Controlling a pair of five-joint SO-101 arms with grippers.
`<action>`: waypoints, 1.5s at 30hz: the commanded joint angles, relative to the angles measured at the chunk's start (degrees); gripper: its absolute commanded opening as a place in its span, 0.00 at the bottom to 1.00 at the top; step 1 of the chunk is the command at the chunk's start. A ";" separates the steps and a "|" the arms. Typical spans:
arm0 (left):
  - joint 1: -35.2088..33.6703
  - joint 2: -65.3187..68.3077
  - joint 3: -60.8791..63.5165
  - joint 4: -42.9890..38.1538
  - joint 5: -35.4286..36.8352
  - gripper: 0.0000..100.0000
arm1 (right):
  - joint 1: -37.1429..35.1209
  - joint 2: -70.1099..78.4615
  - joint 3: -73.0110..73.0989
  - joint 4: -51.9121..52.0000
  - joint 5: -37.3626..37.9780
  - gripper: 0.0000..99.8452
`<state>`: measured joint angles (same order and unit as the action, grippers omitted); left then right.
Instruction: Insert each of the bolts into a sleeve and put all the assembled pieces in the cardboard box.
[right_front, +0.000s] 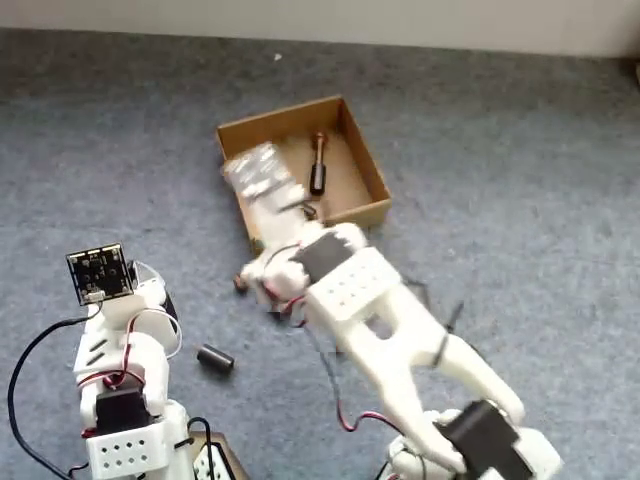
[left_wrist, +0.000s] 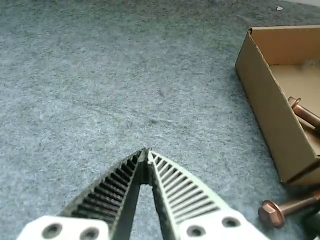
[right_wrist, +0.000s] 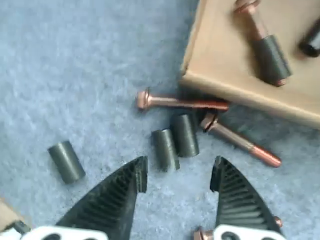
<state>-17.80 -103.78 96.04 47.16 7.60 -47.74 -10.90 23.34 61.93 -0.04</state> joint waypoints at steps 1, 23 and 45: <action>-0.75 -0.66 1.10 0.00 -0.62 0.01 | -2.07 4.53 -0.31 0.31 2.37 0.19; -0.75 -0.66 1.10 0.18 -0.62 0.01 | -0.04 22.02 -7.43 -1.45 2.55 0.19; -0.75 -0.57 1.10 0.18 -0.62 0.01 | -1.10 13.41 1.19 2.07 8.62 0.01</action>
<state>-17.80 -103.78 96.04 47.16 7.60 -48.00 7.82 22.46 63.78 7.78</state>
